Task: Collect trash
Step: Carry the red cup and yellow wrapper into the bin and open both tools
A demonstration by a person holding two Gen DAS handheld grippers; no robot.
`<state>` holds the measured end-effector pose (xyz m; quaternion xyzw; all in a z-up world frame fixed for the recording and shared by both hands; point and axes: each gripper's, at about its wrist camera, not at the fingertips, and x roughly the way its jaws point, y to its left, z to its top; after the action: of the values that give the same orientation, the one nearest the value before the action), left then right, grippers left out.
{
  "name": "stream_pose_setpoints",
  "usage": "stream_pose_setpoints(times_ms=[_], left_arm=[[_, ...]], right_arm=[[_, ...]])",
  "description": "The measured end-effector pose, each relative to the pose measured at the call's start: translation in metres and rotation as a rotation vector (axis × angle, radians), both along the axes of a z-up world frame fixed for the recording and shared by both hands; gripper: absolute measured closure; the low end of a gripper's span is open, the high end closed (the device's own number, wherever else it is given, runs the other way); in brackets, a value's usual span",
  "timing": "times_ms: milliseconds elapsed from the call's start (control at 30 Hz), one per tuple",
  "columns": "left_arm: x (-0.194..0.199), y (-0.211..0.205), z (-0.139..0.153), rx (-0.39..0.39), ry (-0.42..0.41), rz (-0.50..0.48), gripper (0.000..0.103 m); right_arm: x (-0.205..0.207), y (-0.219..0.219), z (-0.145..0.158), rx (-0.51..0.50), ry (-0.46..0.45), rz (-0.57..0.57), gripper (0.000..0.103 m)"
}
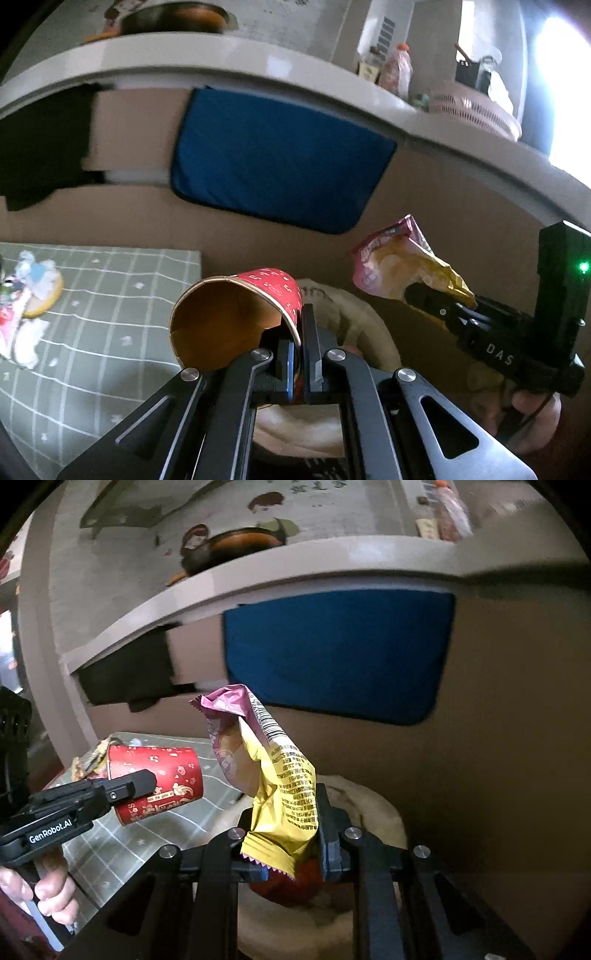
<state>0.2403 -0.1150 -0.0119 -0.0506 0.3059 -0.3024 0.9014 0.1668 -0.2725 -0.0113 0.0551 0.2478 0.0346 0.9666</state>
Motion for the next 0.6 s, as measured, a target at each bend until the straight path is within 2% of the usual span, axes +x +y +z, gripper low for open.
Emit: stream_pose_setpoints(times_ms=[167, 367, 600], left_arm=[[0.012, -0.021, -0.024, 0.01, 0.059, -0.04, 0.1], [0.039, -0.033, -0.066, 0.035, 0.223, -0.046, 0.1], [0.041, -0.036, -0.083, 0.046, 0.241, -0.076, 0.099]], right_arm=[[0.007, -0.018, -0.018, 0.031, 0.039, -0.022, 0.085], [0.021, -0.031, -0.046, 0.065, 0.1, -0.023, 0.085], [0.035, -0.035, -0.07, 0.092, 0.156, -0.016, 0.085]])
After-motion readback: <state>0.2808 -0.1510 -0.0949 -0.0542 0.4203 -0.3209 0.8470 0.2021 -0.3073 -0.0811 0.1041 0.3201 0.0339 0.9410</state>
